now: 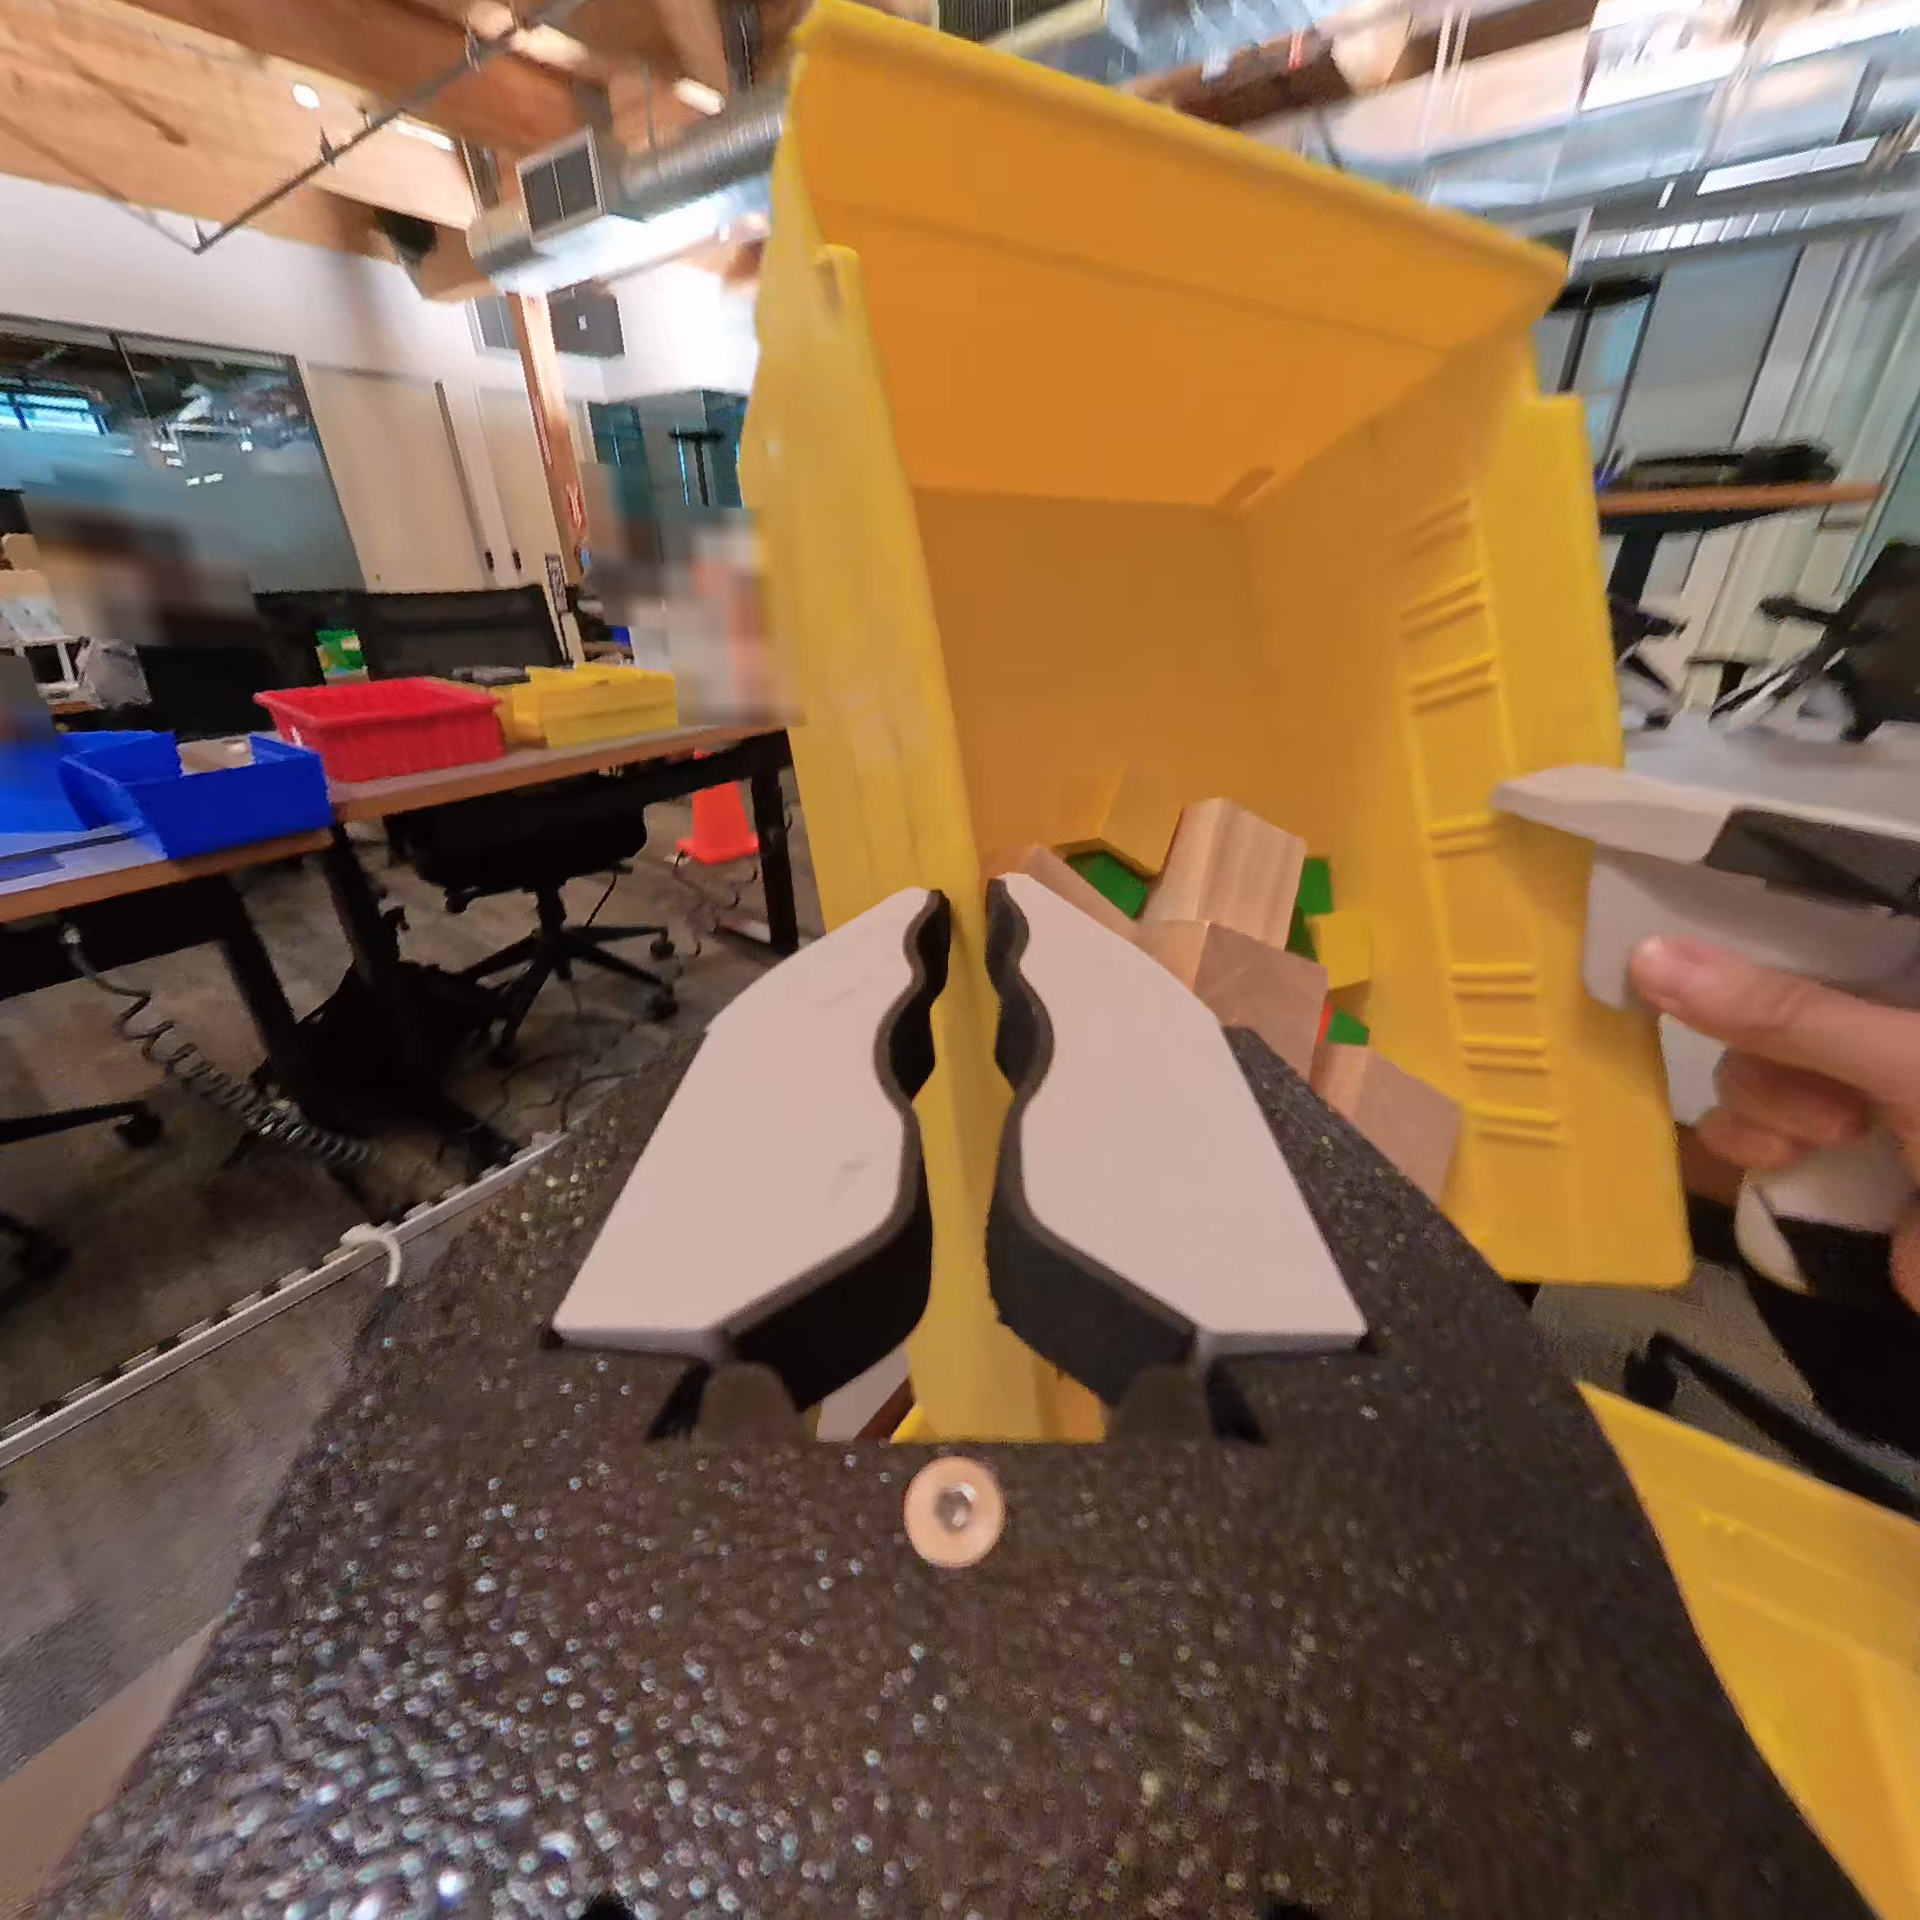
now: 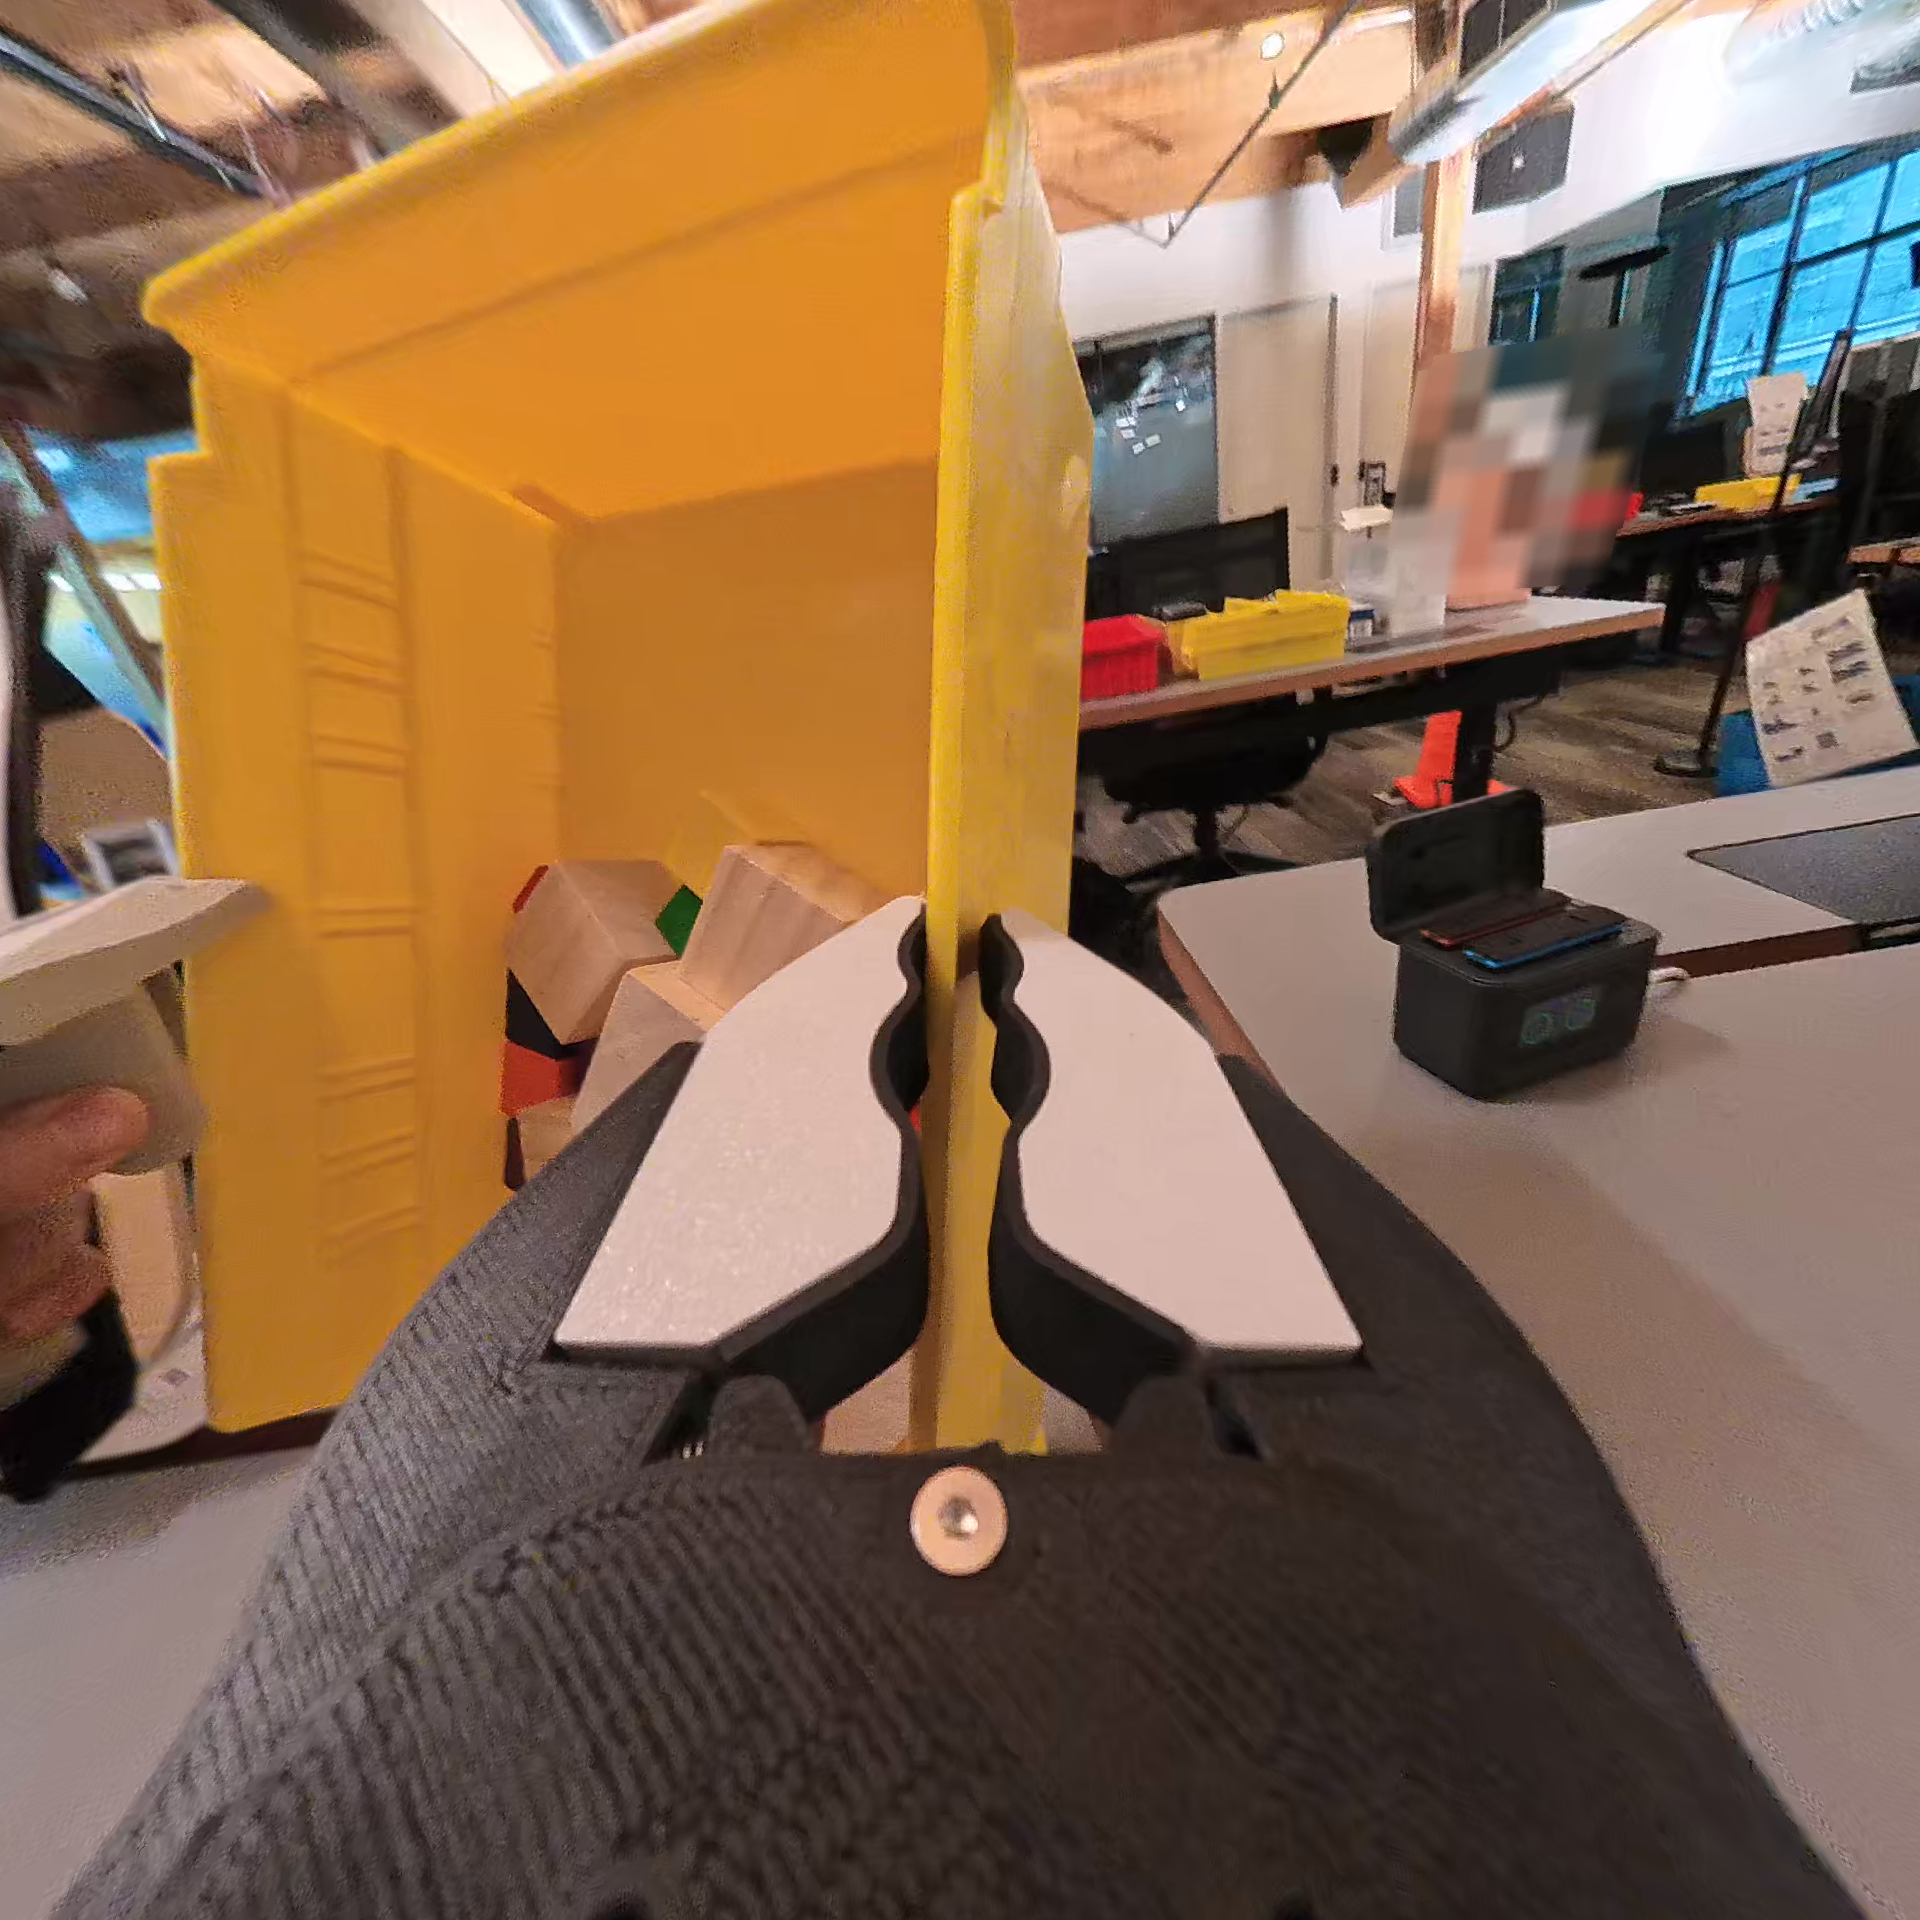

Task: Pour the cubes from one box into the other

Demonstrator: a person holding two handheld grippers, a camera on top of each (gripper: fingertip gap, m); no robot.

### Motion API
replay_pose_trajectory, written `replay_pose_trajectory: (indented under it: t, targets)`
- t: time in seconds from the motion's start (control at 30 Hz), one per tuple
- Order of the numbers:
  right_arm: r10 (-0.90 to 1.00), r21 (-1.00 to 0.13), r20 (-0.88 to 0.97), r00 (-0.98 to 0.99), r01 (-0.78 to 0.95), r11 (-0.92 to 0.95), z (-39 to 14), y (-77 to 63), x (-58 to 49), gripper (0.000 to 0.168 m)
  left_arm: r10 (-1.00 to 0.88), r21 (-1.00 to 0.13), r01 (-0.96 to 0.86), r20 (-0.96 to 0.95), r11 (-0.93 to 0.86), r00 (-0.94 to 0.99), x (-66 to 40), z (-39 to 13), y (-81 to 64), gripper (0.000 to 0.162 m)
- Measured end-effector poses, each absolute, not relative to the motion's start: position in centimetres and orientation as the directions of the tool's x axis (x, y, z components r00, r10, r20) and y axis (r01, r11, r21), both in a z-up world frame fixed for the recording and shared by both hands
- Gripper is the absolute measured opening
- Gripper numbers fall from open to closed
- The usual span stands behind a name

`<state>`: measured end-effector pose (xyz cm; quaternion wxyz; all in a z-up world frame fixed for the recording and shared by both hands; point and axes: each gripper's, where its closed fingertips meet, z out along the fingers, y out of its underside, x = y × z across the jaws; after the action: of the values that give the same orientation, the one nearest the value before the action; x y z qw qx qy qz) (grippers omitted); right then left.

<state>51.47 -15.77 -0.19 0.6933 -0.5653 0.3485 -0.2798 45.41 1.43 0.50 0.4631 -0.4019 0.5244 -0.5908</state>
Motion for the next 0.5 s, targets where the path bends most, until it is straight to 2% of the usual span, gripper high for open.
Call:
replay_pose_trajectory:
  t: [0.2, 0.33, 0.5]
  targets:
    - [-0.698, -0.914, -0.318, 0.642, -0.013, 0.405, -1.4, -16.3, 51.4, 0.011, -0.963, -0.972, 0.229, -0.019, -0.046, -0.270, 45.2, 0.4, 0.7, 0.007]
    - [-0.677, -0.897, -0.336, 0.655, -0.004, 0.441, -1.9, -16.1, 51.5, 0.011, -0.962, -0.971, 0.230, 0.007, -0.073, -0.273, 45.5, -0.6, 0.9, 0.007]
    - [-0.650, -0.871, -0.338, 0.680, 0.035, 0.490, -0.8, -16.4, 51.7, 0.011, -0.946, -0.951, 0.295, -0.007, -0.094, -0.324, 45.2, 0.7, 0.5, 0.008]
